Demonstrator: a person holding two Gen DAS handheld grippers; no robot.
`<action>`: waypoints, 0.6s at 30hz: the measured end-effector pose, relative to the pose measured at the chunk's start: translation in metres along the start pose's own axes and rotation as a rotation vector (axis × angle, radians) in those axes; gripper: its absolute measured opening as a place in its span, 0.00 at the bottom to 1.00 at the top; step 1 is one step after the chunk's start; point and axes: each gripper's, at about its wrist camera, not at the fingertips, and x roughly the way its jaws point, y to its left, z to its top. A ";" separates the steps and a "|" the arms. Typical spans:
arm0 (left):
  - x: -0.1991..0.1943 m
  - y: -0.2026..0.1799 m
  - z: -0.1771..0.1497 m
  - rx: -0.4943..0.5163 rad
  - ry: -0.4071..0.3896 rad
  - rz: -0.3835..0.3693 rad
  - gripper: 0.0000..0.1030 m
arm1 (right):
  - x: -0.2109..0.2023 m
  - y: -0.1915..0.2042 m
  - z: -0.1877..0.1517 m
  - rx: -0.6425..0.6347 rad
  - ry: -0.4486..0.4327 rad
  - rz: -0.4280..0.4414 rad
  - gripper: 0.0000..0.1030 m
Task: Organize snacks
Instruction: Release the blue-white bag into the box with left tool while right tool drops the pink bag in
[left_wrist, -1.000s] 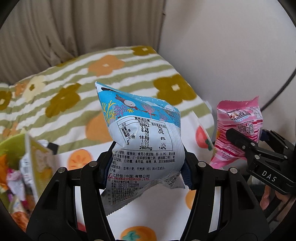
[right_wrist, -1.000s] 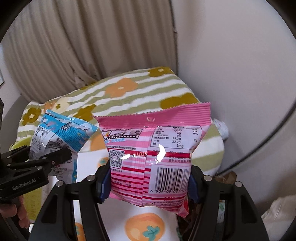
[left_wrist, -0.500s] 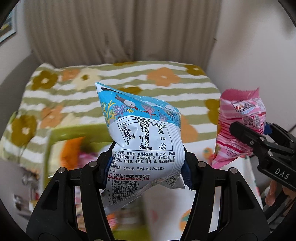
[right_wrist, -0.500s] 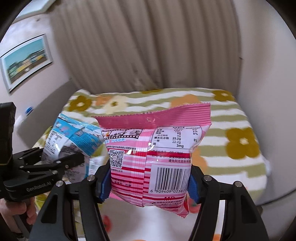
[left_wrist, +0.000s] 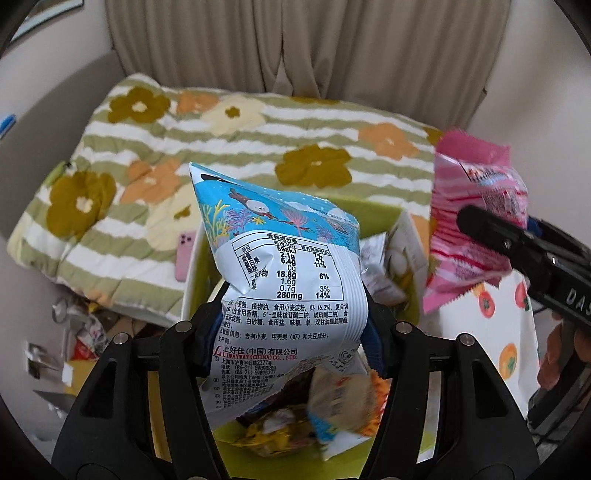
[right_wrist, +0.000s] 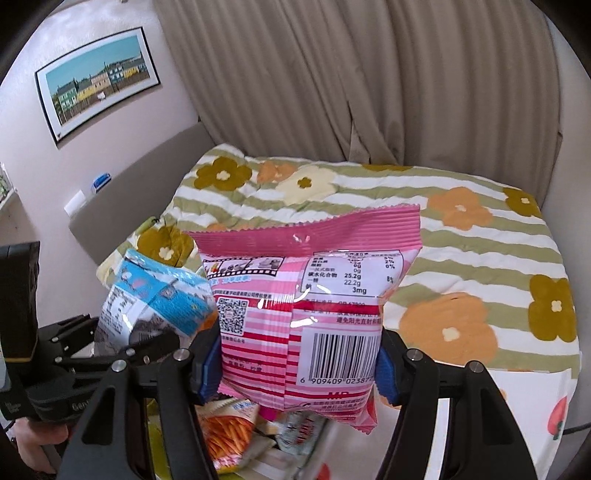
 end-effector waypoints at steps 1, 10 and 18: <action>0.004 0.004 -0.002 0.005 0.008 0.004 0.63 | 0.005 0.003 0.001 0.000 0.009 -0.001 0.59; 0.003 0.031 -0.015 -0.006 -0.003 -0.032 1.00 | 0.036 0.019 0.002 0.003 0.078 -0.048 0.60; -0.004 0.045 -0.016 0.008 -0.017 -0.065 1.00 | 0.057 0.027 0.017 0.003 0.138 -0.072 0.69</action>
